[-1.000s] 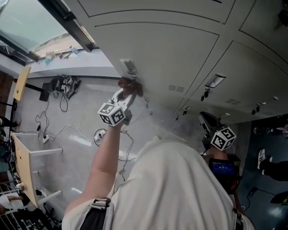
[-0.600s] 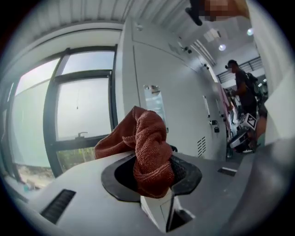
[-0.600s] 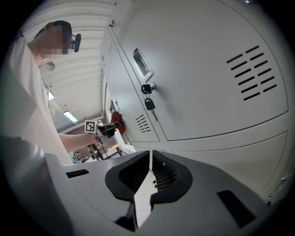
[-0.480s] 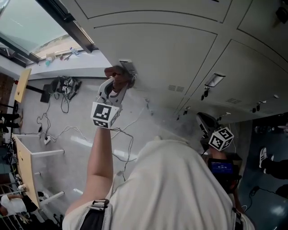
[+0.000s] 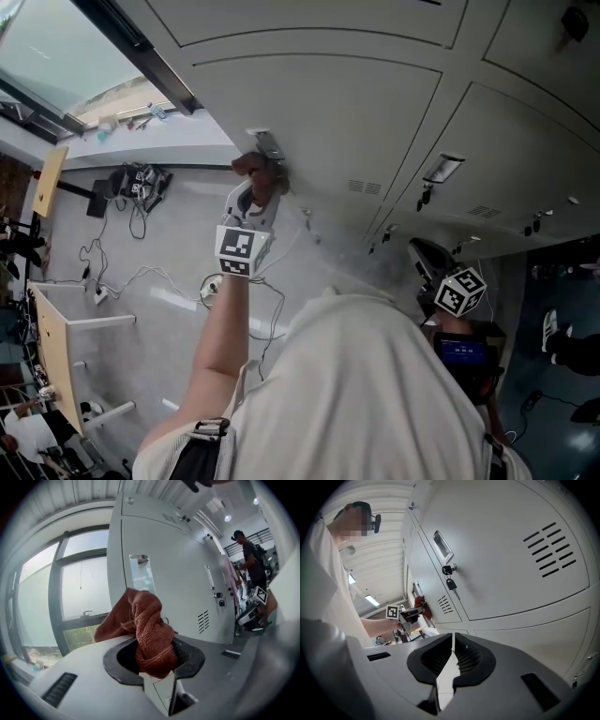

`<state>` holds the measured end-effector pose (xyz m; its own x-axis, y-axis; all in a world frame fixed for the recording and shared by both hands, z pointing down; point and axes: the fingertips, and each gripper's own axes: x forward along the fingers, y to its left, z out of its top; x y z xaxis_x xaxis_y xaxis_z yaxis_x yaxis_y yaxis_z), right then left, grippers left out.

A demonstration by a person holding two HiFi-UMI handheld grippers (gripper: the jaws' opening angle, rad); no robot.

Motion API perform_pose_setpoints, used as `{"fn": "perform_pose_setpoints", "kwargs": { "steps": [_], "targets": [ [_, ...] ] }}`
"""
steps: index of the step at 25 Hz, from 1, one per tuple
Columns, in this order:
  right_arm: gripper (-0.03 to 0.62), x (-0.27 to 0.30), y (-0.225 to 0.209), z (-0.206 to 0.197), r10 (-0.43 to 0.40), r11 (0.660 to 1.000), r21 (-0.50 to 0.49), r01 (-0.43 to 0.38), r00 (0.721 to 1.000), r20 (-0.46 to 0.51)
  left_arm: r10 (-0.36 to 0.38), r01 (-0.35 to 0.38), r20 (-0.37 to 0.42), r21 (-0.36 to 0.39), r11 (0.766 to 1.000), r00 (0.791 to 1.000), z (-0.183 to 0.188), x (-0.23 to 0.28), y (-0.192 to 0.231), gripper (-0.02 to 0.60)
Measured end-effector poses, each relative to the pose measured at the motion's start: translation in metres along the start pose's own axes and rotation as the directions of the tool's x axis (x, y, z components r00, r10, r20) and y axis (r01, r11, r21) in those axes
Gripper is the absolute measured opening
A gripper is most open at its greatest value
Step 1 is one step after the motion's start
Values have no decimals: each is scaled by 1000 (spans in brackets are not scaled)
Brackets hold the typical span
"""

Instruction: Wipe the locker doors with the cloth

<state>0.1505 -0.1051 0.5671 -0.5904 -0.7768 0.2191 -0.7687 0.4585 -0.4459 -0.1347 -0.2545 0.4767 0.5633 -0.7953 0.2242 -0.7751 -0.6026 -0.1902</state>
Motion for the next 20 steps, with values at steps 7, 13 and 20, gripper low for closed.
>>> {"fn": "perform_pose_setpoints", "kwargs": {
  "steps": [7,13,20],
  "targets": [
    [29,-4,-7,3,-5,1000,6,5,1000,7,130,-131,14,40,991,991,13,-18,26,112],
    [29,-12,-12,1,-10,1000,25,10,1000,10,141,-146,41,220,964,989,70,-18,6,113],
    [29,-11,-13,3,1,1000,23,-1,1000,14,86,-75,-31,276,958,996,91,2,-52,112]
  ]
}}
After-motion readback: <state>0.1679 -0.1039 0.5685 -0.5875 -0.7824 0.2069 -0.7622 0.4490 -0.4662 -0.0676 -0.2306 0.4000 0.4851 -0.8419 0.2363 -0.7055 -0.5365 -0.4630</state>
